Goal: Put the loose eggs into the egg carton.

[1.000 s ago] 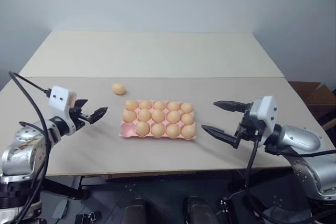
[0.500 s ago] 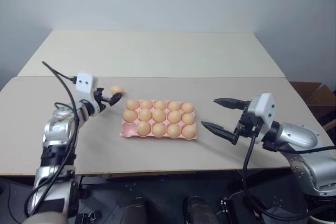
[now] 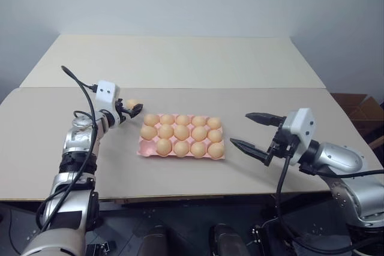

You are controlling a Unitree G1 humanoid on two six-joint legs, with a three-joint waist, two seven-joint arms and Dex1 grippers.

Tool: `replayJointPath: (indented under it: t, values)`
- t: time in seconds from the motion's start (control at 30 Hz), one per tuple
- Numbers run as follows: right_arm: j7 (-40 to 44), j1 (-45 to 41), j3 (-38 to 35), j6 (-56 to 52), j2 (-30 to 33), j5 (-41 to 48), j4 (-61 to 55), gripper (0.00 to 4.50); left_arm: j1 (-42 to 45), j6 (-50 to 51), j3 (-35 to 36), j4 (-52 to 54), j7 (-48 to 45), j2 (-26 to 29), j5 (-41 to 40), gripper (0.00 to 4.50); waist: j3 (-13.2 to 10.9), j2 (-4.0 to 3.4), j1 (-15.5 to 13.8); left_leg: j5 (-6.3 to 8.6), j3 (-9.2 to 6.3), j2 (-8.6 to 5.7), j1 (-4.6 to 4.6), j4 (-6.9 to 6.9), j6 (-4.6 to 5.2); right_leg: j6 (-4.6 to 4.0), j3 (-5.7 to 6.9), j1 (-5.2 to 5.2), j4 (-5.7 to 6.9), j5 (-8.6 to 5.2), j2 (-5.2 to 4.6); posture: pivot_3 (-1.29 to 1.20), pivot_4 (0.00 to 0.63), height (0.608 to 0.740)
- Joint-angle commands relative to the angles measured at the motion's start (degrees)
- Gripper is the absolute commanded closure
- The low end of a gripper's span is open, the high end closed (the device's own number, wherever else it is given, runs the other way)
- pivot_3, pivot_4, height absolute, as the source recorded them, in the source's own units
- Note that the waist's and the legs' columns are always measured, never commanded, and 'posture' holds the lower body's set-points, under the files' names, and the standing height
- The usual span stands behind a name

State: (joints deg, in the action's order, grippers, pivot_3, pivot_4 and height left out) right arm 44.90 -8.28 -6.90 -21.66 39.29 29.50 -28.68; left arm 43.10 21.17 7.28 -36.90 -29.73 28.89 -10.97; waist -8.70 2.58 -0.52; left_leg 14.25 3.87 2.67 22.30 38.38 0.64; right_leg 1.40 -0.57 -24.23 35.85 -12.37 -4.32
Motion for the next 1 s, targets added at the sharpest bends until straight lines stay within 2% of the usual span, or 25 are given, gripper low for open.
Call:
replayJointPath:
  t: [0.03, 0.5, 0.6, 0.73, 0.77, 0.83, 1.0]
  values:
    - [-0.43, -0.43, -1.89, 0.11, 0.33, 0.90, -1.98, 0.00, 2.43, -3.07, -0.31, -2.40, -0.06, -0.66, 1.10, 0.03, 0.00, 0.00, -0.01, 0.00, 0.00, 0.00, 0.00, 0.01, 0.00, 0.01, 0.00, 0.01, 0.00, 0.01, 0.00, 0.00, 0.150, 0.740]
    - [-1.67, 0.21, -2.73, -2.25, 0.61, 2.00, -4.53, 0.00, 15.32, -12.54, -0.86, -27.37, 1.57, -5.29, 5.47, 0.03, -0.01, 0.02, -0.13, 0.03, -0.02, -0.05, 0.16, 0.23, 0.05, 0.11, 0.04, 0.00, -0.04, 0.06, -0.03, 0.00, 0.150, 0.740]
    - [-2.21, 0.77, -3.03, -2.71, 0.70, 2.20, -5.46, 0.00, 17.15, -13.32, -0.79, -30.50, 1.94, -6.06, 5.95, 0.59, -0.01, 0.02, -0.11, 0.06, -0.03, -0.05, 0.21, 0.30, 0.10, 0.16, 0.04, 0.00, -0.05, 0.09, -0.03, 0.00, 0.150, 0.740]
    - [-3.34, 1.92, -3.60, -3.24, 0.41, 2.38, -6.77, 0.00, 17.69, -14.25, -0.93, -31.48, 1.06, -5.98, 6.43, 1.92, -0.01, 0.02, 0.03, 0.07, -0.03, -0.05, 0.22, 0.33, 0.11, 0.19, 0.04, -0.01, -0.06, 0.11, -0.03, 0.00, 0.150, 0.740]
    - [-3.61, 2.19, -3.66, -3.30, 0.24, 2.49, -7.05, 0.00, 17.51, -14.52, -0.94, -31.32, 0.74, -5.68, 6.52, 2.12, -0.01, 0.02, 0.03, 0.07, -0.03, -0.05, 0.22, 0.33, 0.11, 0.19, 0.04, -0.01, -0.05, 0.11, -0.03, 0.00, 0.150, 0.740]
    - [-4.04, 2.64, -3.65, -3.36, -0.03, 2.67, -7.52, 0.00, 17.17, -14.96, -0.74, -30.81, 0.50, -5.00, 6.68, 2.27, -0.01, 0.02, 0.03, 0.07, -0.03, -0.05, 0.22, 0.36, 0.11, 0.19, 0.04, -0.01, -0.03, 0.11, -0.03, 0.00, 0.150, 0.740]
    - [-4.82, 3.24, -3.03, -3.37, -0.76, 2.76, -8.37, 0.00, 15.19, -16.99, -0.62, -27.25, 1.12, -2.45, 7.24, 2.29, -0.01, 0.02, 0.10, 0.07, -0.04, -0.04, 0.21, 0.37, 0.11, 0.21, 0.03, -0.01, -0.02, 0.13, -0.02, 0.00, 0.150, 0.740]
